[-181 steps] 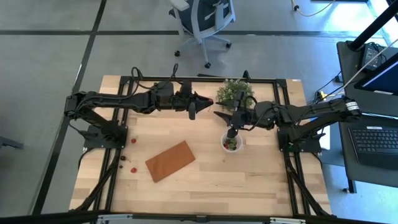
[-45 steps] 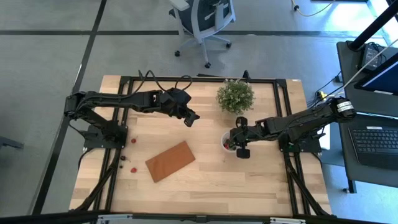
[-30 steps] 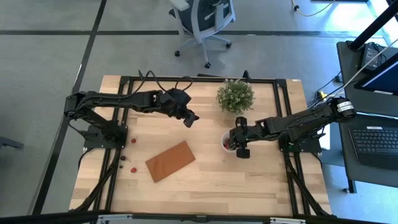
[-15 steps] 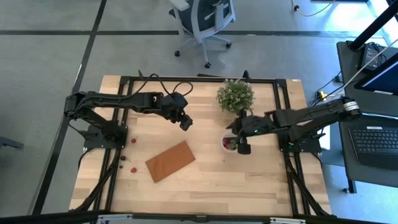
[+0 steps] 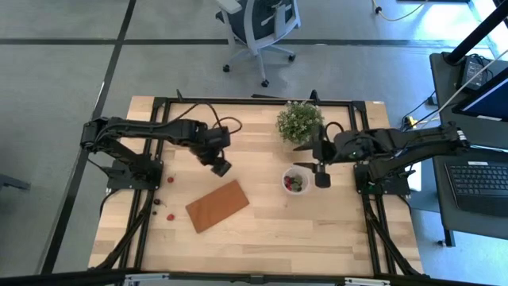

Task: Pick and placing Produce into tupperware
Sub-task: Put the red cherry into the transparent container

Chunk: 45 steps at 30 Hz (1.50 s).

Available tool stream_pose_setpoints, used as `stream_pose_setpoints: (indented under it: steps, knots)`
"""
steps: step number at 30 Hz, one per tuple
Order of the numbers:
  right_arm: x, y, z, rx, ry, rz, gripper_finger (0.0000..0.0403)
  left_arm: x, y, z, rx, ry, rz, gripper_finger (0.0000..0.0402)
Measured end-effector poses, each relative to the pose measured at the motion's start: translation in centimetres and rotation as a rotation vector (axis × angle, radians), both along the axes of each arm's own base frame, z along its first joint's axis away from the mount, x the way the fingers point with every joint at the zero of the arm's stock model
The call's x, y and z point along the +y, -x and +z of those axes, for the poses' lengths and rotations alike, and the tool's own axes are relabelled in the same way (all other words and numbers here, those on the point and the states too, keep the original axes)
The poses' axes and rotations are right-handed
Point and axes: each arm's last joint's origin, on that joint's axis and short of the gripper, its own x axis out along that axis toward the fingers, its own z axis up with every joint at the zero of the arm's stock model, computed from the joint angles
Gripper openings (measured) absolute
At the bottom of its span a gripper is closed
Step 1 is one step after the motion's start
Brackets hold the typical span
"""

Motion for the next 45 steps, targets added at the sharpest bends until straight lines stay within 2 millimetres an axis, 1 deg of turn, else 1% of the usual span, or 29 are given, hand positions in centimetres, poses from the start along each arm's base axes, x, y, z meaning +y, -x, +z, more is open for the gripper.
stream_pose_setpoints:
  steps: [4, 7, 10, 12, 17, 24, 28, 32, 41, 45]
  knots:
    - [-0.2, -0.3, -0.2, 0.005, 0.035, -0.071, 0.0202, -0.6, 1.7, -0.4, 0.191, 0.007, -0.015, 0.0213]
    - [-0.6, -0.7, -0.4, 0.004, 0.019, -0.128, 0.0202, -0.6, 2.8, -0.5, 0.308, -0.004, -0.008, 0.0213]
    - [-1.0, -1.3, -0.6, -0.01, 0.006, -0.155, 0.0202, -0.3, 3.6, -0.6, 0.398, -0.044, 0.08, 0.0213]
    - [-1.1, -1.8, -0.7, -0.018, 0.003, -0.164, 0.0202, 0.0, 4.0, -1.1, 0.435, -0.043, 0.133, 0.0213]
    - [-1.3, -2.8, -0.8, -0.052, -0.005, -0.176, 0.0202, 0.7, 5.4, -3.4, 0.534, -0.028, 0.149, 0.0213]
    - [-1.2, -4.0, -1.3, -0.06, -0.005, -0.174, 0.0202, 1.3, 8.2, -7.0, 0.687, 0.038, 0.184, 0.0213]
    - [-1.3, -4.6, -1.8, -0.052, -0.004, -0.179, 0.0202, 1.3, 9.0, -8.4, 0.698, 0.067, 0.197, 0.0213]
    - [-1.5, -5.0, -2.0, -0.052, -0.004, -0.189, 0.0202, 1.1, 9.0, -9.4, 0.655, 0.089, 0.193, 0.0213]
    - [-1.6, -5.4, -2.5, -0.032, -0.001, -0.196, 0.0202, 0.9, 9.6, -10.3, 0.675, 0.084, 0.216, 0.0213]
    - [-1.6, -5.4, -2.5, -0.032, 0.0, -0.195, 0.0202, 0.9, 9.6, -10.6, 0.66, 0.081, 0.219, 0.0199]
